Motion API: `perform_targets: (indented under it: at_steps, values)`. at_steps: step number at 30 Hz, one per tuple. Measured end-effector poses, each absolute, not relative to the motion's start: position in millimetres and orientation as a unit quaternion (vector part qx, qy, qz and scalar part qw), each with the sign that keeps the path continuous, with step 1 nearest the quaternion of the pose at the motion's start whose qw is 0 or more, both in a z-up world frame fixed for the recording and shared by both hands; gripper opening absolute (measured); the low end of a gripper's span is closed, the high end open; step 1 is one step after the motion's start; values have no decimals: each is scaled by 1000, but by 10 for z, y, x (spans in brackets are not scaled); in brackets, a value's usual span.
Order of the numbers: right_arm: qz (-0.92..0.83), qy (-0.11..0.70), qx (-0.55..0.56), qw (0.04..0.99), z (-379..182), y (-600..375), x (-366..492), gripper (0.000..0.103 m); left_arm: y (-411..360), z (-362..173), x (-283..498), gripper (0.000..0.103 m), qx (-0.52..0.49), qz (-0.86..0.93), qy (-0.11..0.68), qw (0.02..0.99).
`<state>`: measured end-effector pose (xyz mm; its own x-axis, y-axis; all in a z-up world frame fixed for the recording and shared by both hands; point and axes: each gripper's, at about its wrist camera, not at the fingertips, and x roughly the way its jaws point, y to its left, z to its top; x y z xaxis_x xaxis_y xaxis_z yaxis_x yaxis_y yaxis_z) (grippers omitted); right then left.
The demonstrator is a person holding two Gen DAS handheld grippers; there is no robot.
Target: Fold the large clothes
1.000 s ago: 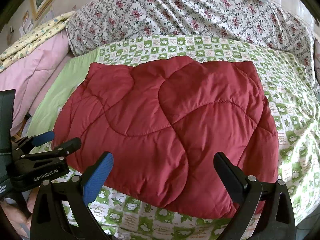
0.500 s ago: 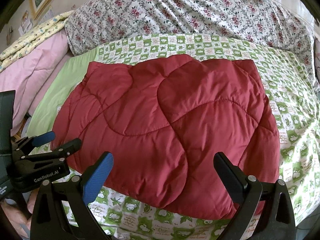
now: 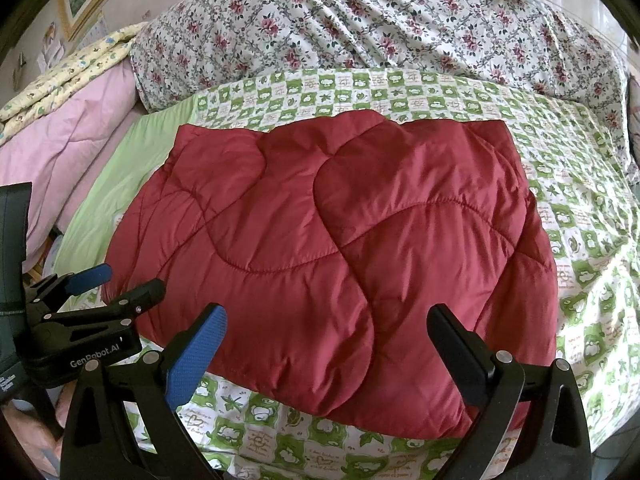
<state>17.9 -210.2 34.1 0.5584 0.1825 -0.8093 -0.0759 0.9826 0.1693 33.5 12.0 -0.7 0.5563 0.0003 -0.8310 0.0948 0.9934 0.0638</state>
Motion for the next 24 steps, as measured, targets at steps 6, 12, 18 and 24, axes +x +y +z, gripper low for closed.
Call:
perform_targets:
  at_steps: [6, 12, 18, 24]
  values:
    - [74, 464, 58, 881, 343, -2100, 182, 101, 116, -8, 331, 84, 51, -27, 470, 881]
    - [74, 465, 59, 880, 343, -2100, 183, 101, 114, -9, 329, 84, 53, -26, 469, 881]
    - [73, 464, 59, 881, 352, -2116, 182, 101, 126, -1, 332, 84, 55, -26, 468, 882]
    - [71, 464, 60, 881, 356, -2138, 180, 101, 130, 0, 333, 84, 55, -27, 468, 882]
